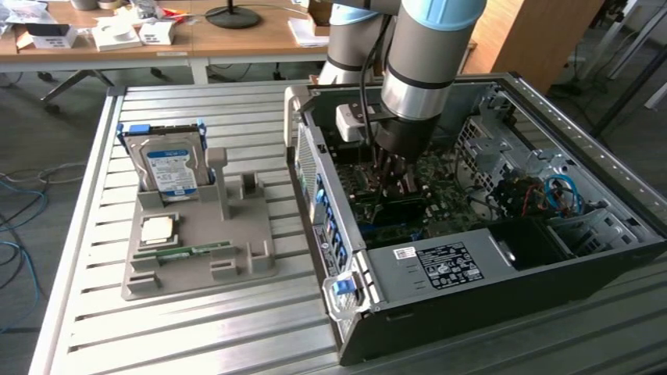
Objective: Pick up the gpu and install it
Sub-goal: 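Press down on the gpu until it lock into place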
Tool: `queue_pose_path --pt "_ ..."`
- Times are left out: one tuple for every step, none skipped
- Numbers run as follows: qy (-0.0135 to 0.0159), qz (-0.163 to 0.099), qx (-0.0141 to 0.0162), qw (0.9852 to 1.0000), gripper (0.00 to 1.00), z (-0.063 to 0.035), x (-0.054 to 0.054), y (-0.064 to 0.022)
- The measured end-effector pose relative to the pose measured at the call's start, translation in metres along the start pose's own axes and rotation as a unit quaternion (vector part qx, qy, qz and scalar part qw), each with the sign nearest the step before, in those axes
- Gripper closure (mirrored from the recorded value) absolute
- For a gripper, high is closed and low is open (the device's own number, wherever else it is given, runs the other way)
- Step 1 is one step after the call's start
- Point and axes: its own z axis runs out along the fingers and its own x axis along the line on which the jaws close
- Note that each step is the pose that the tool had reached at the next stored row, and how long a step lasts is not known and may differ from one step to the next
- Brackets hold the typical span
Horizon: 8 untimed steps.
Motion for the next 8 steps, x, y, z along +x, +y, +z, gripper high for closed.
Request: queue_pose_path --pt "0.0000 0.000 0.0000 1.0000 0.89 0.0000 0.0000 0.0000" --pt "0.0000 0.000 0.0000 1.0000 0.89 0.0000 0.0000 0.0000" --pt "0.0000 0.000 0.0000 1.0000 0.89 0.0000 0.0000 0.0001" --pt "0.0000 0.000 0.0001 1.0000 0.89 0.0000 0.0000 0.0003" --pt "0.0000 0.000 0.0001 1.0000 0.89 0.0001 0.0000 0.0005" --pt "0.0000 0.000 0.0001 1.0000 0.89 0.0002 0.0000 0.0007" --pt "0.0000 0.000 0.0000 1.0000 0.89 0.0002 0.0000 0.0007" --pt "0.0000 0.000 0.0000 1.0000 0.89 0.0002 0.0000 0.0007"
